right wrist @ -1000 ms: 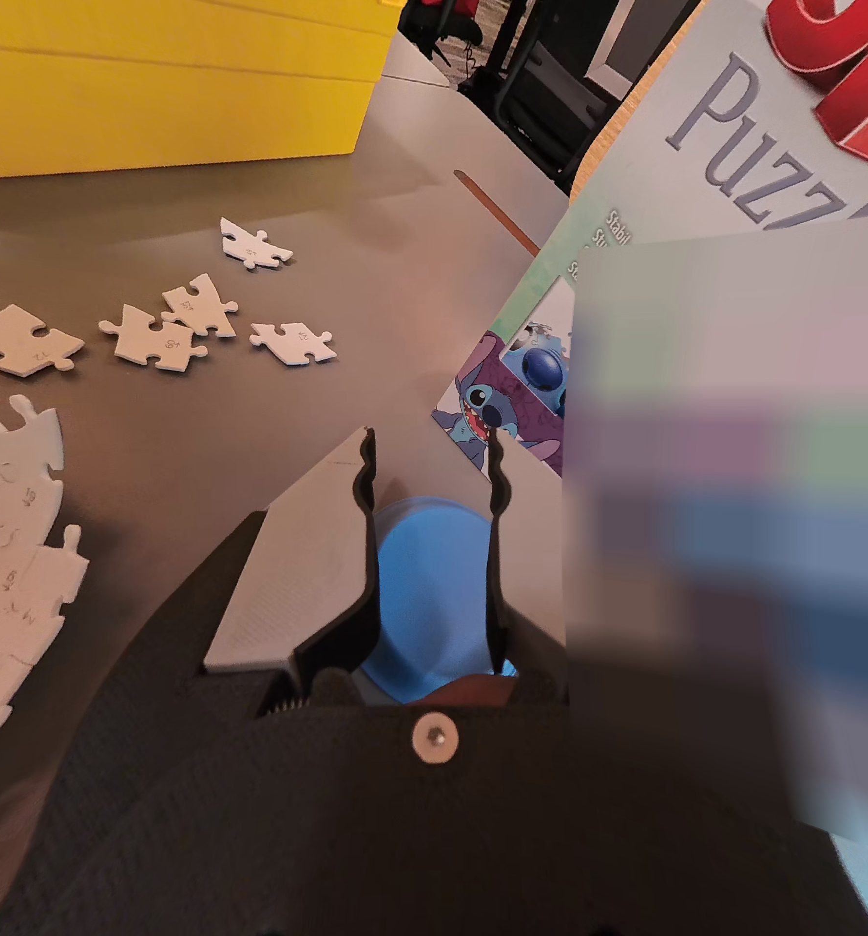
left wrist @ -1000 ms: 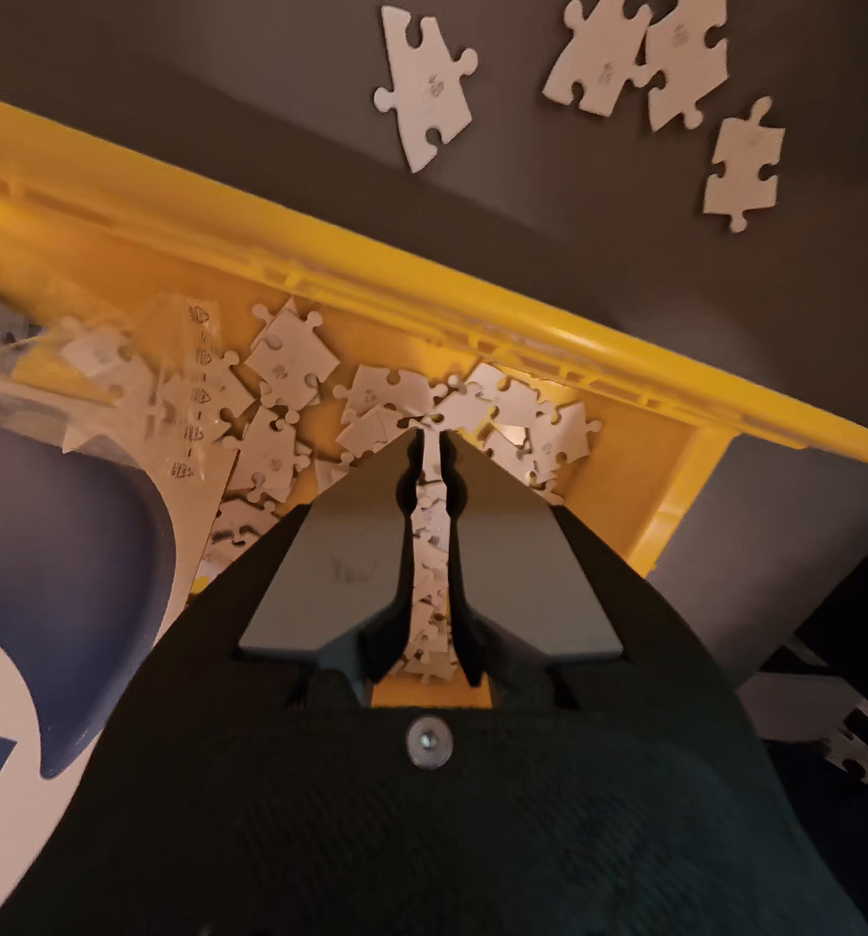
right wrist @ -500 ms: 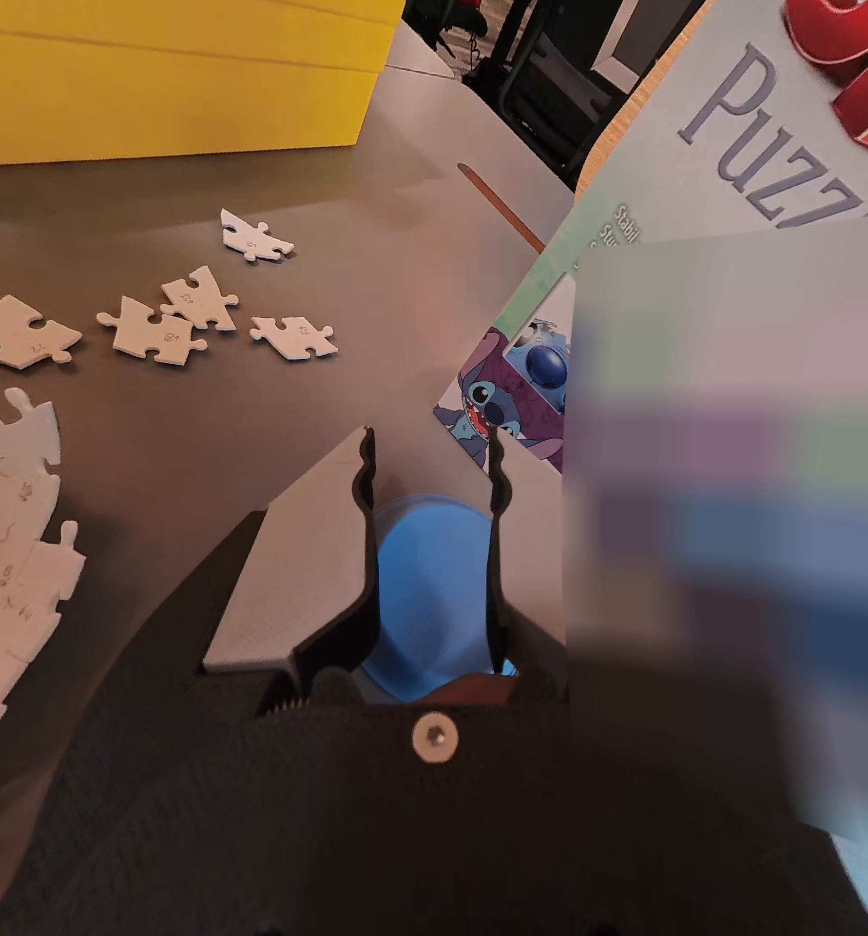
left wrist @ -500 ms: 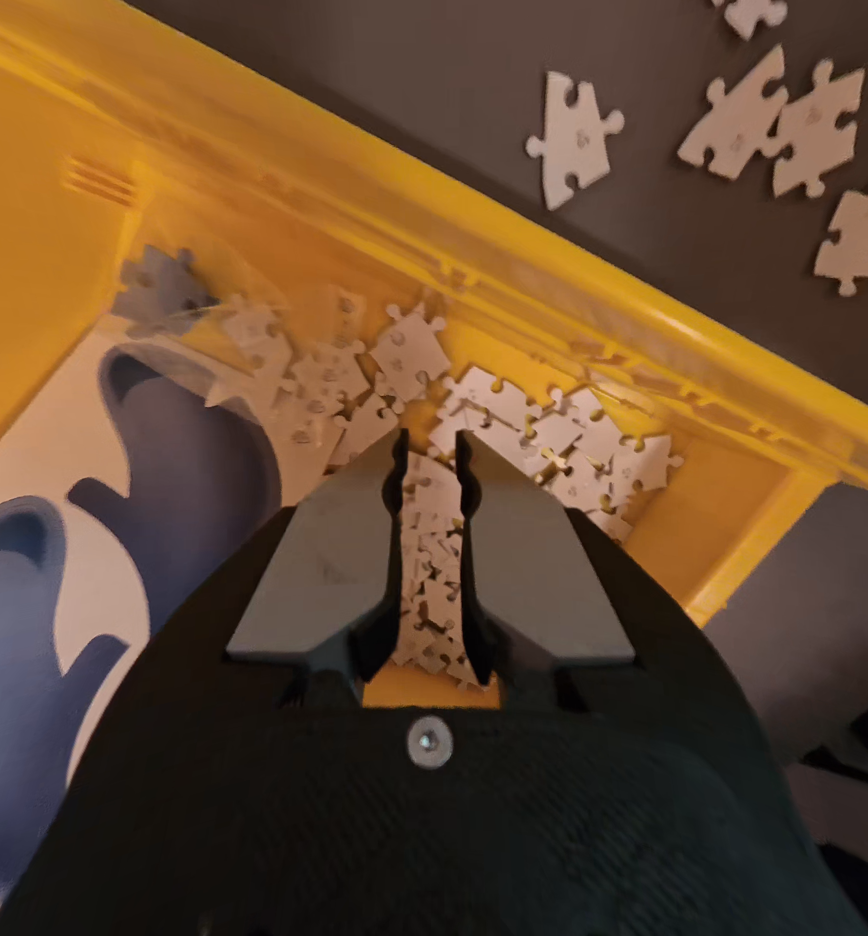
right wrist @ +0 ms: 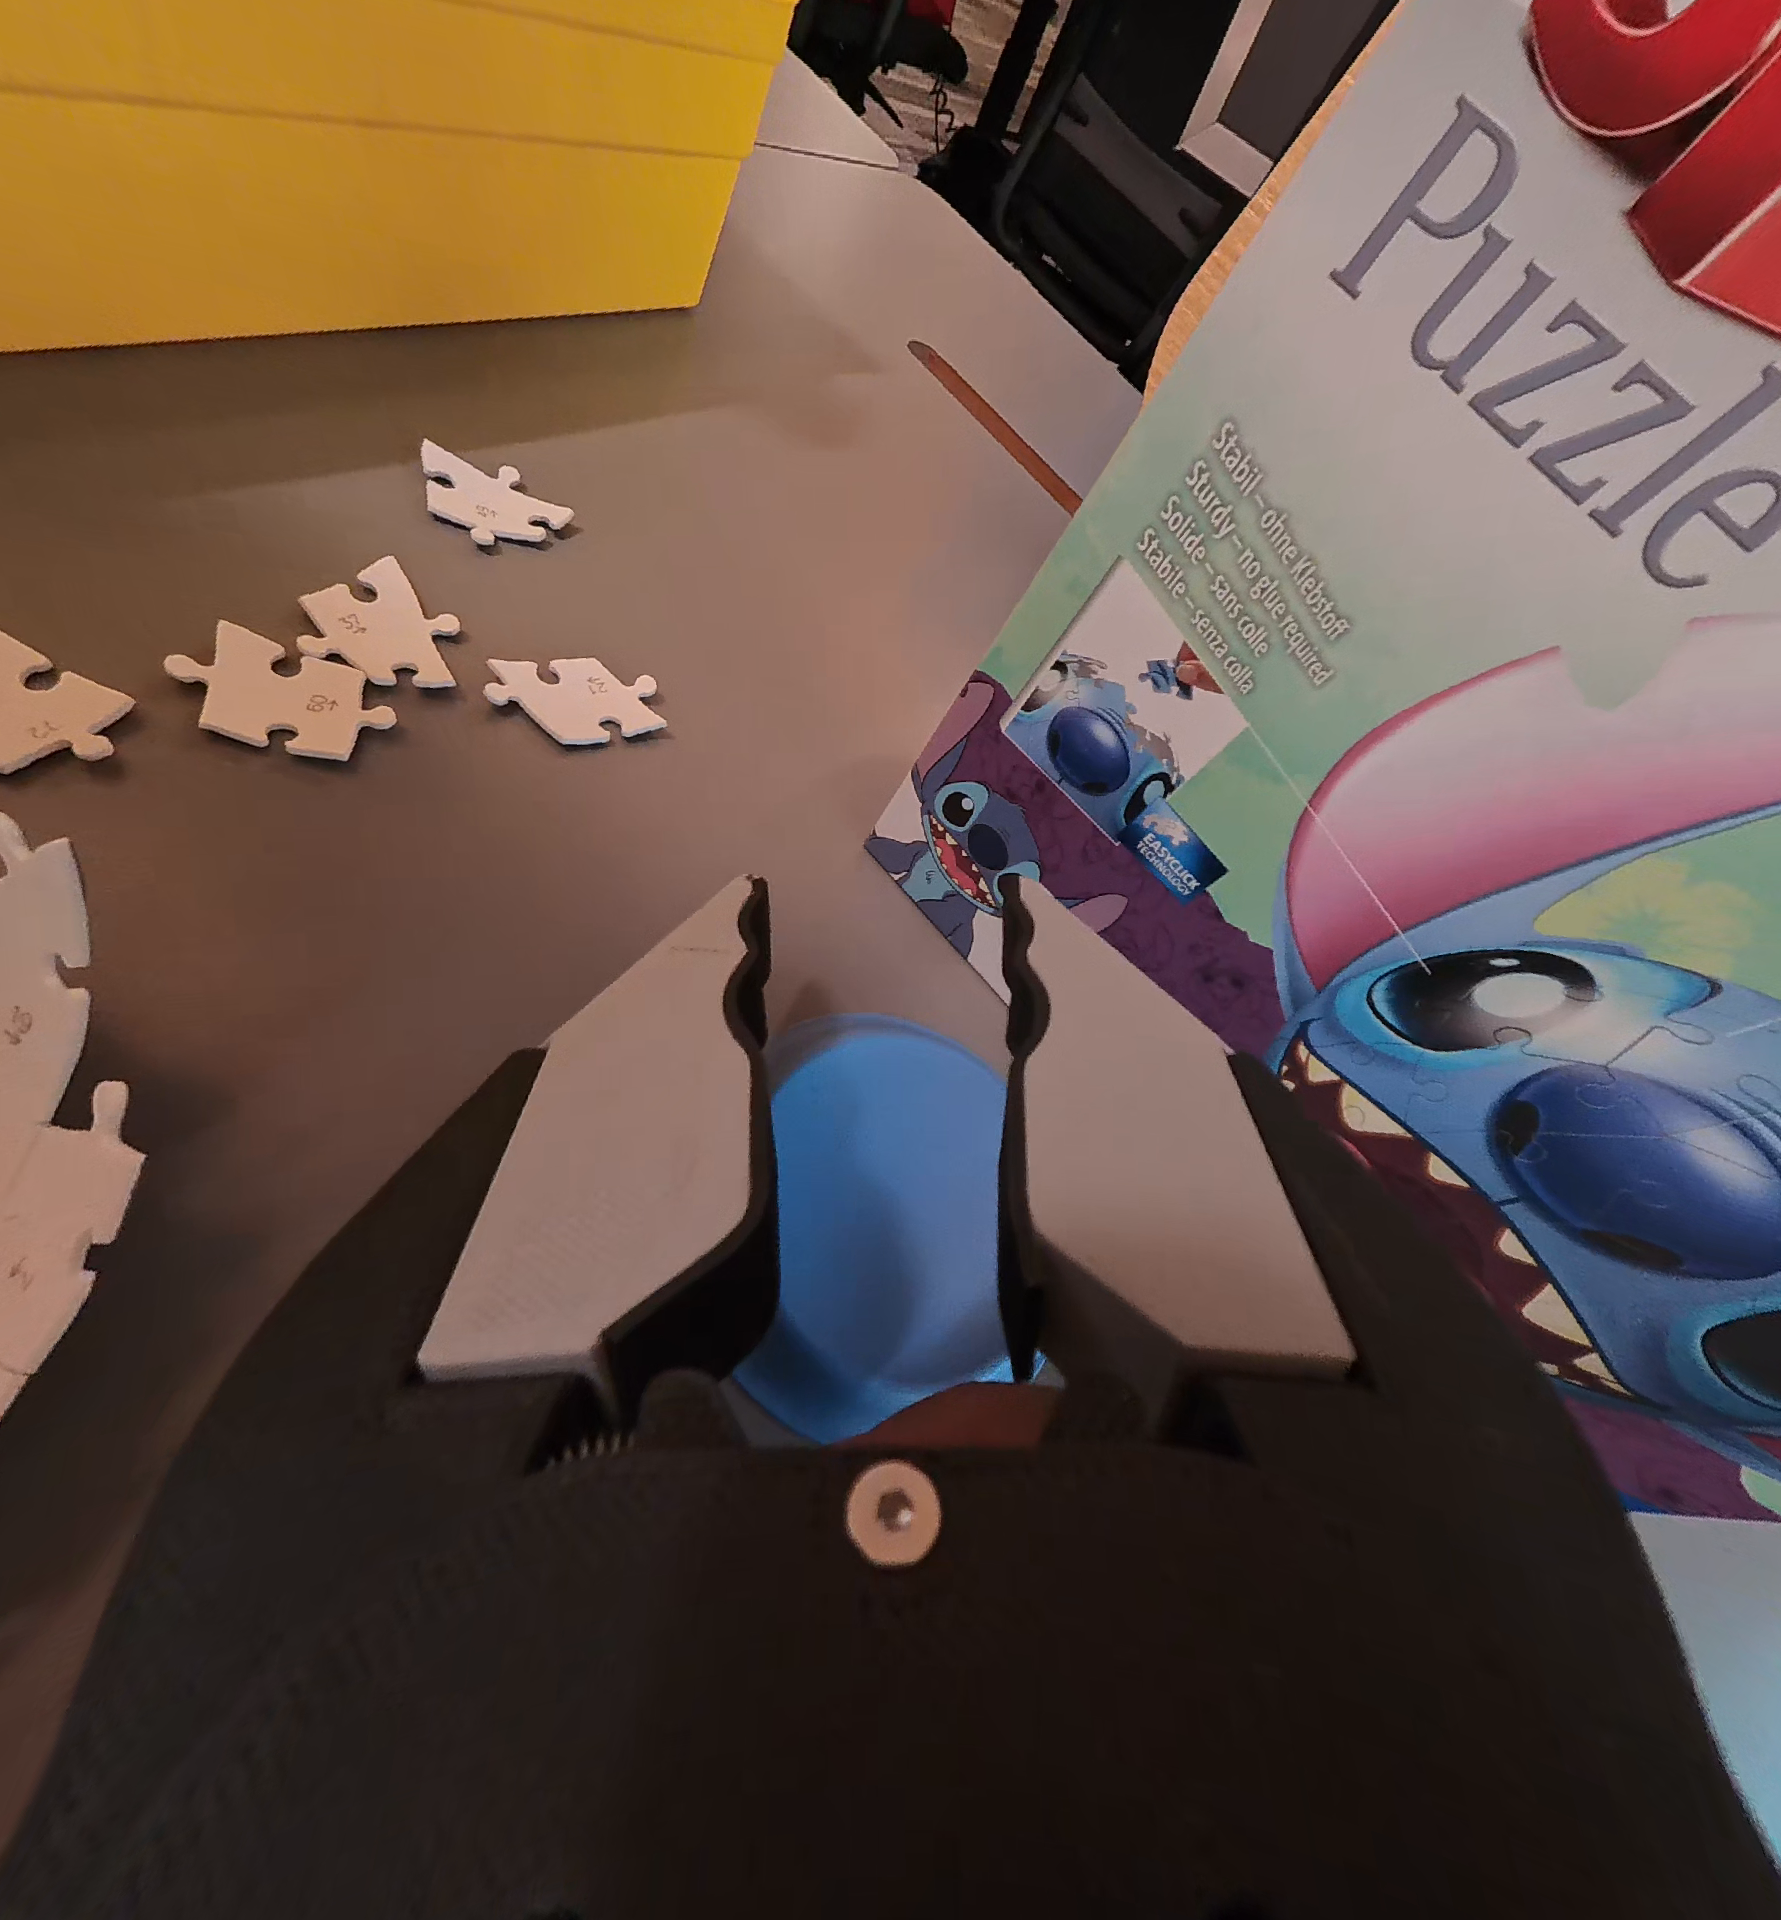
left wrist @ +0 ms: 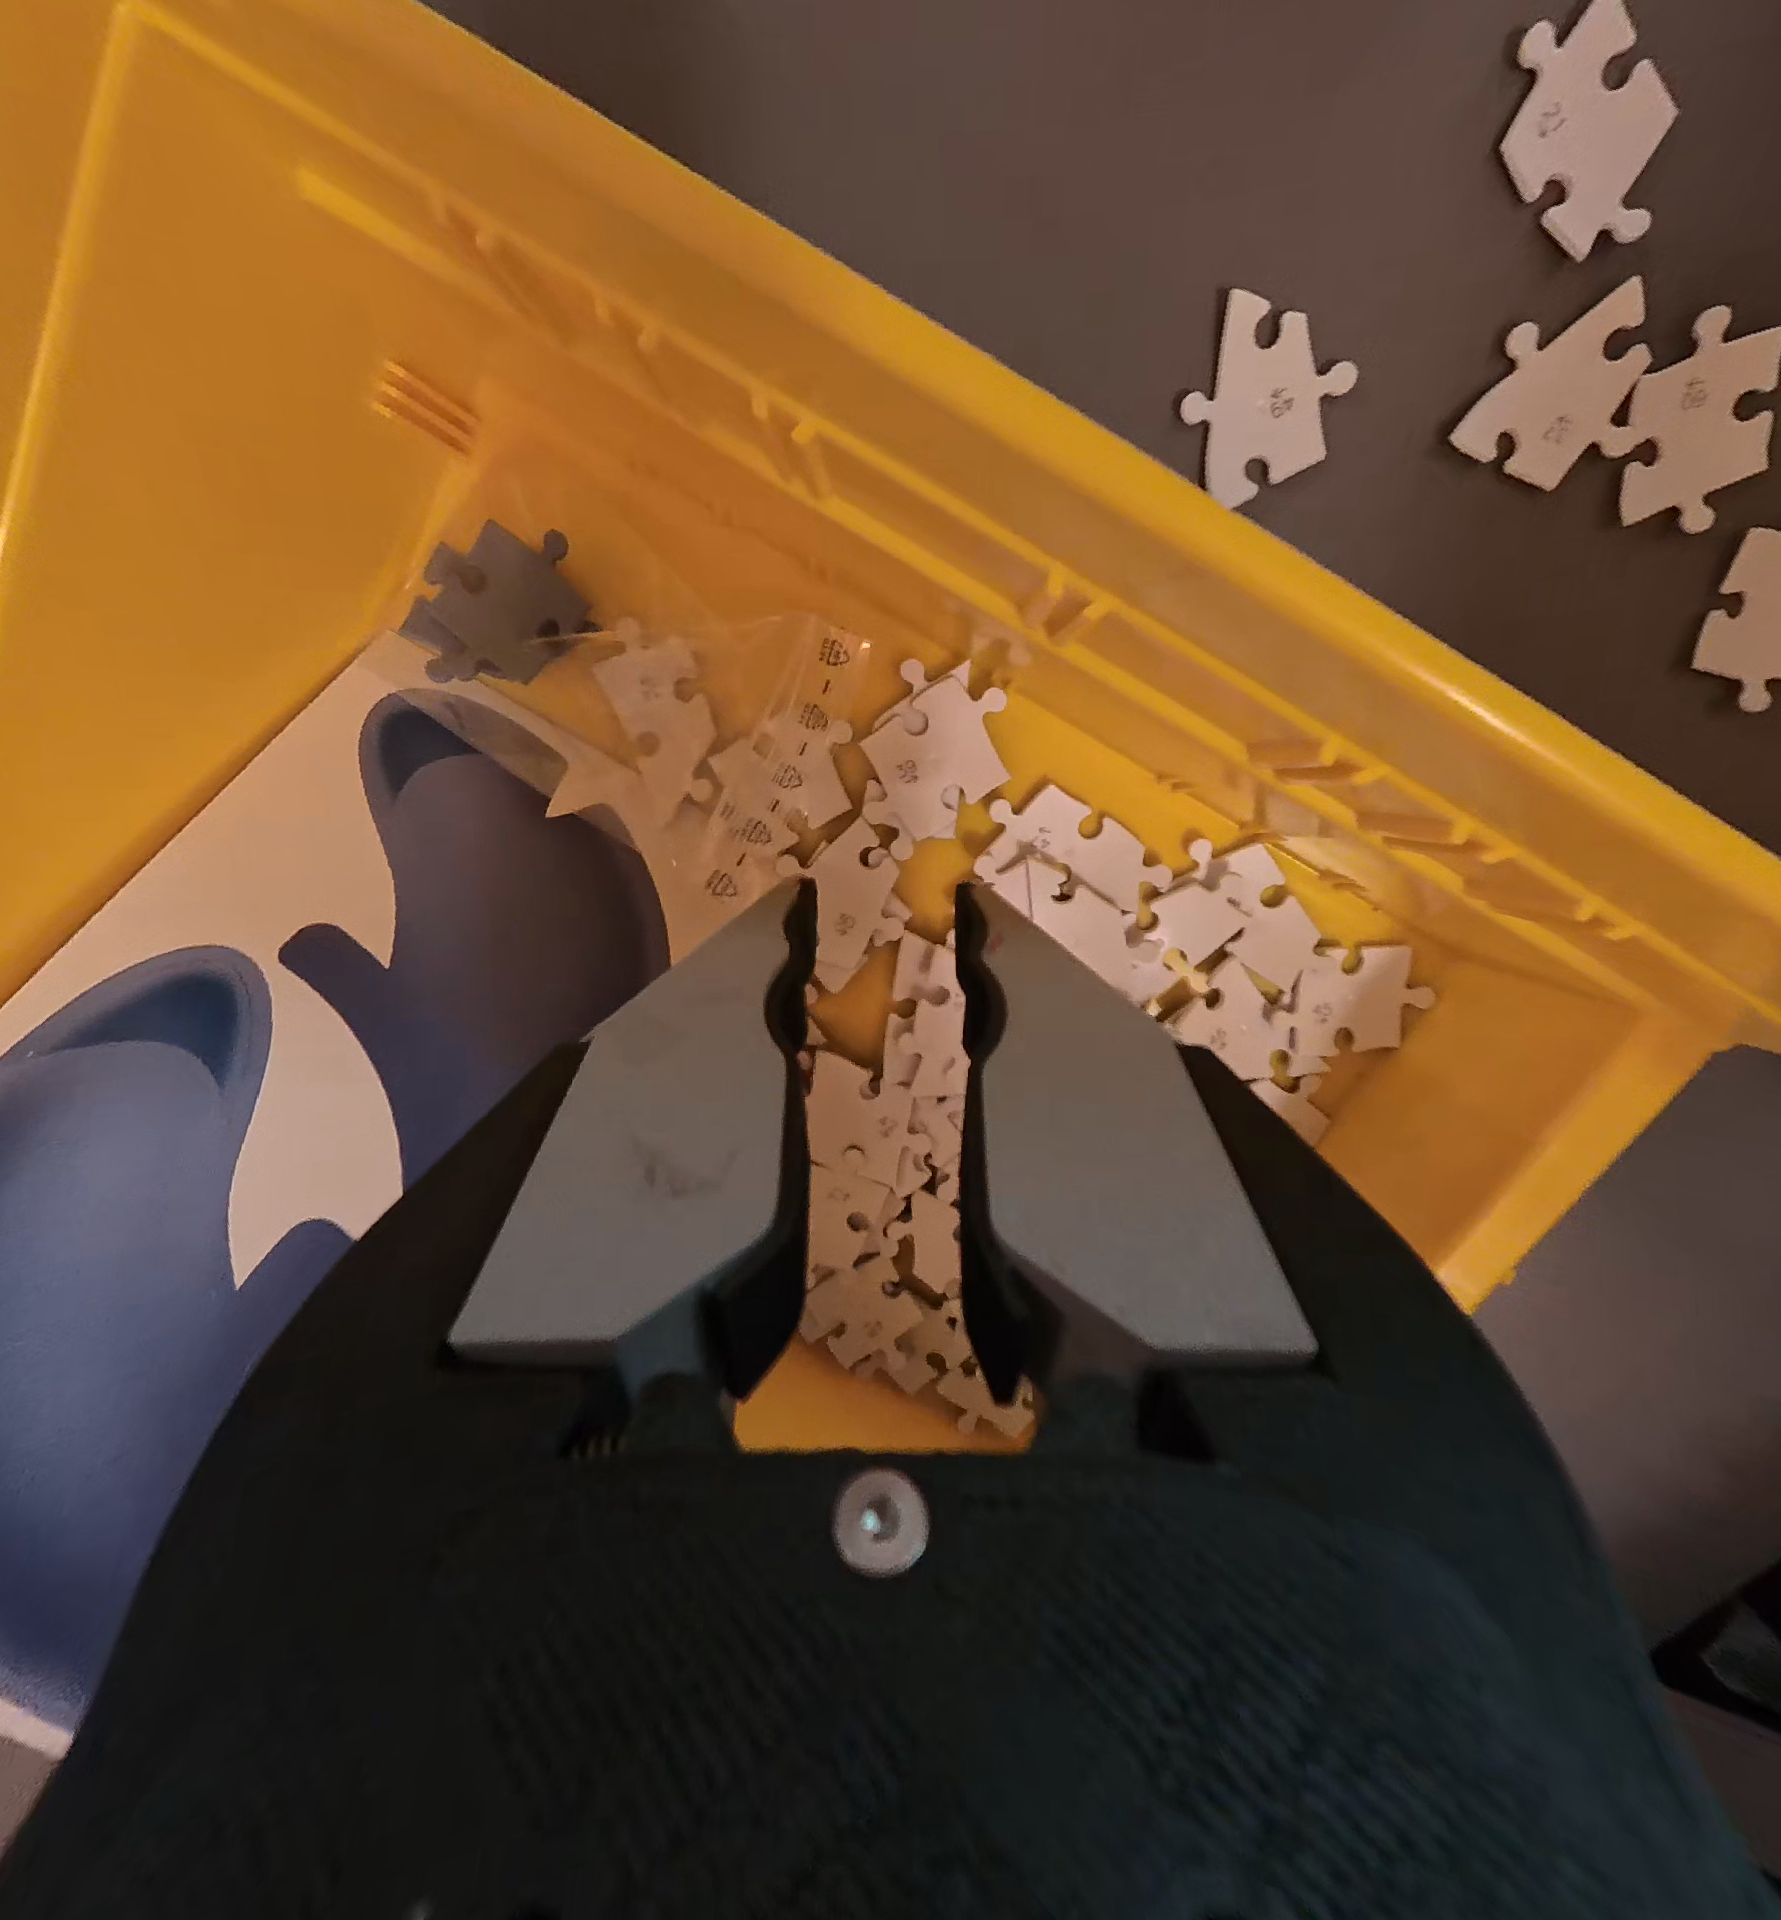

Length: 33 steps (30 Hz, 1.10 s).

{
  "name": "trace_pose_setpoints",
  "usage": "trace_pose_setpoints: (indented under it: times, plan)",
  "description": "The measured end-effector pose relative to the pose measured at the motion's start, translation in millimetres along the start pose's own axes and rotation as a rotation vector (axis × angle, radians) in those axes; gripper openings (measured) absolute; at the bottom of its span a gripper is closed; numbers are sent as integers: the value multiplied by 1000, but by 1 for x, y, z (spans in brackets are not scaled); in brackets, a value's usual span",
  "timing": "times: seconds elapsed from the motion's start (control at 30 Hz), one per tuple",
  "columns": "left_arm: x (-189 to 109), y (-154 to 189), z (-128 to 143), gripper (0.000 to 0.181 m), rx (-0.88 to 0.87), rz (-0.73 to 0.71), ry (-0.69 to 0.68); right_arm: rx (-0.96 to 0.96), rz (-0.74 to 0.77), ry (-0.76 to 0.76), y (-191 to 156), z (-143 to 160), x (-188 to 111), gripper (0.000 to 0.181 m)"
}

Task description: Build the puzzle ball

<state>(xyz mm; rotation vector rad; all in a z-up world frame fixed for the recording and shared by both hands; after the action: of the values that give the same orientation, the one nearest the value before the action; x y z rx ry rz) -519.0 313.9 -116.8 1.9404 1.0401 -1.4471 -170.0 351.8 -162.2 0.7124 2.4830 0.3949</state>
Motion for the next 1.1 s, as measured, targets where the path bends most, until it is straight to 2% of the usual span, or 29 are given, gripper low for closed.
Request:
trace_pose_setpoints:
  times: [0.17,0.43,0.6,0.7,1.1]
  plan:
    - [12,0,-5,22,-2,-23,-2,-8,-7,-6,-2,0,1,42]
    - [39,-6,5,18,-44,-32,-137,-10,-4,0,-2,-1,0,42]
    - [37,-6,7,17,-41,-15,-136,-13,-7,-3,-2,-1,1,42]
    - [33,-6,12,9,-39,20,-164,-11,-6,-1,-2,-1,0,42]
    - [3,-11,11,0,-60,41,-60,-15,-10,-6,-3,0,1,42]
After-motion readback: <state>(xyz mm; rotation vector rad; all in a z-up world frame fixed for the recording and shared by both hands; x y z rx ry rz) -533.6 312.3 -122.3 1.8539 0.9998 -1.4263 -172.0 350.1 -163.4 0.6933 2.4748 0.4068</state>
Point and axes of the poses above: each gripper's, where its closed fingertips meet, x out along the fingers, z out of its underside, y = z × x across the jaws, the point moved 9 cm from there along -x, back along the fingers
